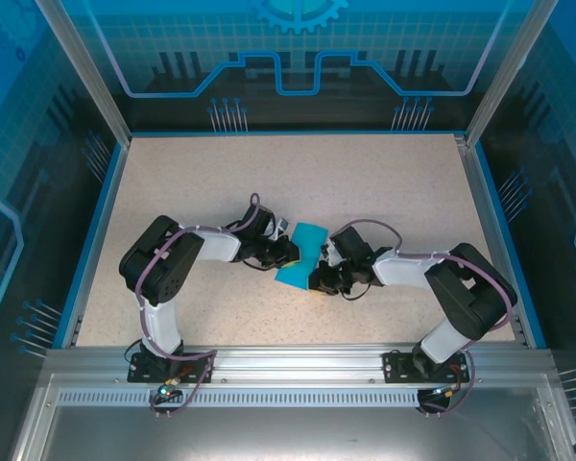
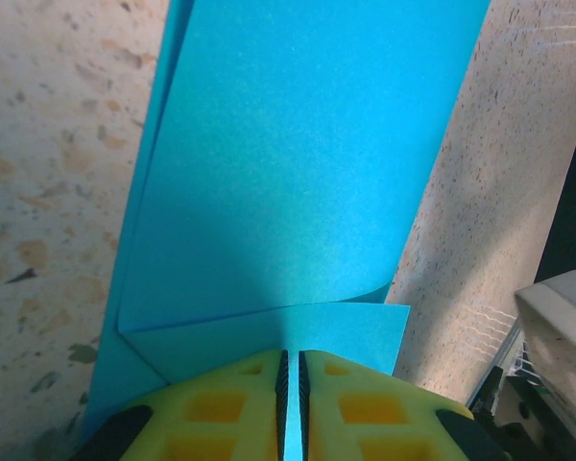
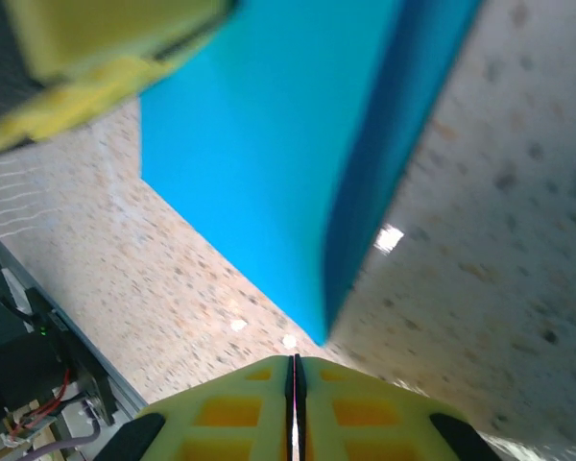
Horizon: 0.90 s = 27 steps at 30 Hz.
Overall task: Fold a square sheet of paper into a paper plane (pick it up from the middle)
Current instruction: Fold the triangle a second time at the center of the table.
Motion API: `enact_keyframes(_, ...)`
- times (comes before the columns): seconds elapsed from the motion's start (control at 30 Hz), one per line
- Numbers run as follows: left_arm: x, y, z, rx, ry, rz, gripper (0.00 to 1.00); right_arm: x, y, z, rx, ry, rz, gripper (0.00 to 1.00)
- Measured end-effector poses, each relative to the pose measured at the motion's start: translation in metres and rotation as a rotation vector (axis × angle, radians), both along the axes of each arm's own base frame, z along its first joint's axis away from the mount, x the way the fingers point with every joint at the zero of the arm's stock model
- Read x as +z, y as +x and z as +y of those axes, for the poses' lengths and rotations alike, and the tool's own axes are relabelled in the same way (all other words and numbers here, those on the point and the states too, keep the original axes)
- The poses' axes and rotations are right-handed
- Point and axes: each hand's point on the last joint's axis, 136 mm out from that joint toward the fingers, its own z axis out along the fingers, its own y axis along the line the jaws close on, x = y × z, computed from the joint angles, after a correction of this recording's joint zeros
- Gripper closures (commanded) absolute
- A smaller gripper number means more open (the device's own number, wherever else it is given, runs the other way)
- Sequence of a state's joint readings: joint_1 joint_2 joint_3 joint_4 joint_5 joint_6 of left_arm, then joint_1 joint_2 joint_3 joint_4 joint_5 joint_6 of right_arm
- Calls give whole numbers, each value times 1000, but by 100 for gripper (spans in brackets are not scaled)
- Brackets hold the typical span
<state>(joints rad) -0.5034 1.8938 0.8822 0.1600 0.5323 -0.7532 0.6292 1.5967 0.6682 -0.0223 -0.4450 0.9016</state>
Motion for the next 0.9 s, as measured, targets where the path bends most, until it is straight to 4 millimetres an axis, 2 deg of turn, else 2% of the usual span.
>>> enact_keyframes(0.13,0,0,0,0,0,0,85,15,21,14,-8,32,-51,89)
enact_keyframes(0.23,0,0,0,0,-1,-1,84,7,29,18,-22,29,-52,91)
enact_keyframes(0.37,1,0,-1,-1,-1,-1,84,-18,23,13,-44,12,-2,93)
enact_keyframes(0.63,5,0,-1,-5,0,-1,77,-18,23,12,-50,34,-26,94)
enact_keyframes(0.9,22,-6,-1,-26,-1,-19,79,-18,23,12,-50,37,-30,94)
